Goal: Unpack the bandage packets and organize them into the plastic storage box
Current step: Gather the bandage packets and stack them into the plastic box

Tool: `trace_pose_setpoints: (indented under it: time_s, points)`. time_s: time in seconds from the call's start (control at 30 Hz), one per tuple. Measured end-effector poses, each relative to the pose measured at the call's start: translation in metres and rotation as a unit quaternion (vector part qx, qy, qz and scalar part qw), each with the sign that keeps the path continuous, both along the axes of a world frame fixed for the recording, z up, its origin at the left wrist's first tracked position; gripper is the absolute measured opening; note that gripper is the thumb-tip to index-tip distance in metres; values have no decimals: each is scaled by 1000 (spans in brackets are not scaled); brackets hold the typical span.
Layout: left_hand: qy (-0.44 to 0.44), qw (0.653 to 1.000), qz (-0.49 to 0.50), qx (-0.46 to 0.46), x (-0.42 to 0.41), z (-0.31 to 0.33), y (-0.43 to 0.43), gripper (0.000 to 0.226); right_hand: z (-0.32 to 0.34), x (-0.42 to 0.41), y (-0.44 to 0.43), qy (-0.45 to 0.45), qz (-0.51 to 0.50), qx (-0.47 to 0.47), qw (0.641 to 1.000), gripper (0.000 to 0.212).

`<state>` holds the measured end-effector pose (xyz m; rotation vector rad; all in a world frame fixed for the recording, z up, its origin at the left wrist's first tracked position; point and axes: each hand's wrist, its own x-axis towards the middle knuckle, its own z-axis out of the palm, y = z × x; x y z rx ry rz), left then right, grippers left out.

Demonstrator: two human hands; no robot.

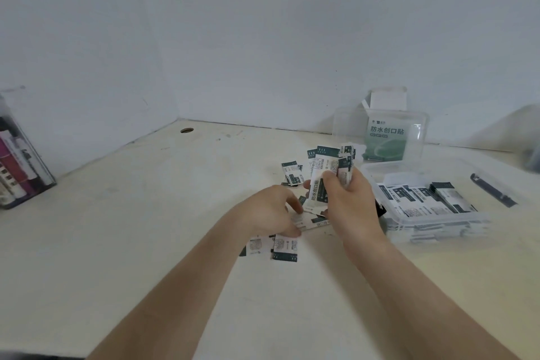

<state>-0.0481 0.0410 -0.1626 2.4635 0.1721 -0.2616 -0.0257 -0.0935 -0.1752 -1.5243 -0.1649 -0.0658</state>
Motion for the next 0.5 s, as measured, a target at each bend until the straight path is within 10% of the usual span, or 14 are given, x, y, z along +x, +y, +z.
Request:
trace_pose_setpoints:
  time_s: [0.5]
  points:
    - [-110, 988, 87, -64, 0, 6, 42, 10, -5, 1, -2, -13, -33, 7, 999, 14]
